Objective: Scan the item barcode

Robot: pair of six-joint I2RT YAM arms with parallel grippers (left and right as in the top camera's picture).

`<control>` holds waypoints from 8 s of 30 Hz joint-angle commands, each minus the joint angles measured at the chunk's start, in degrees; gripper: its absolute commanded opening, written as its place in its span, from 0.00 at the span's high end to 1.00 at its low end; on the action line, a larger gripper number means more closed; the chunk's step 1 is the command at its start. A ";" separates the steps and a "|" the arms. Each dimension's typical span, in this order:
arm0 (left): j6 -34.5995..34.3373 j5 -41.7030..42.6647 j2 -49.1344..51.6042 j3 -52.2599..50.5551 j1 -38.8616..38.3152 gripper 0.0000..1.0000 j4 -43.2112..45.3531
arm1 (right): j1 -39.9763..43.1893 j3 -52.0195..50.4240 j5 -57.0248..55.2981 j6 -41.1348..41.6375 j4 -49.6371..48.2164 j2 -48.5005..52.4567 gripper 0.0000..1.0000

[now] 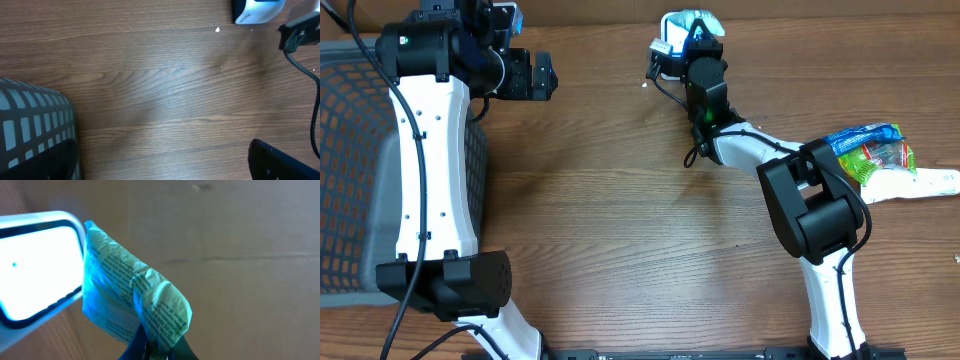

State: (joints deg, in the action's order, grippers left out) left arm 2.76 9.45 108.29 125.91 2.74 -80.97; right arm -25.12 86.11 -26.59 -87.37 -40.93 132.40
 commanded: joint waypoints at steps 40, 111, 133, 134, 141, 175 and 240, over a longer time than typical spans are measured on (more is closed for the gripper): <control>-0.17 0.66 0.35 -0.17 0.22 0.00 0.20 | 2.71 5.03 8.28 -14.71 1.05 -0.57 0.96; -0.17 0.66 0.35 -0.17 0.20 0.00 0.20 | 29.90 5.75 47.91 114.03 97.02 -40.17 0.96; -0.17 0.66 0.35 -0.17 0.22 0.00 0.20 | 63.69 -20.37 48.59 124.87 78.38 -39.71 0.33; -0.17 0.66 0.35 -0.17 0.22 0.00 0.20 | 63.69 -20.37 50.80 123.47 78.07 -39.71 0.26; -0.17 0.66 0.35 -0.17 0.22 0.00 0.20 | 63.25 -18.75 64.22 117.18 80.06 -43.23 0.13; -0.17 0.66 0.35 -0.17 0.22 0.01 0.20 | 46.71 -17.16 64.06 92.91 112.65 -91.41 0.00; -0.17 0.66 0.35 -0.17 0.17 0.01 0.20 | 19.12 -85.64 31.76 87.38 45.22 -132.23 0.00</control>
State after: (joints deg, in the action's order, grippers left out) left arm 2.76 9.45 108.29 125.91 2.76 -80.97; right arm -5.45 1.06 5.67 -0.16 4.56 0.80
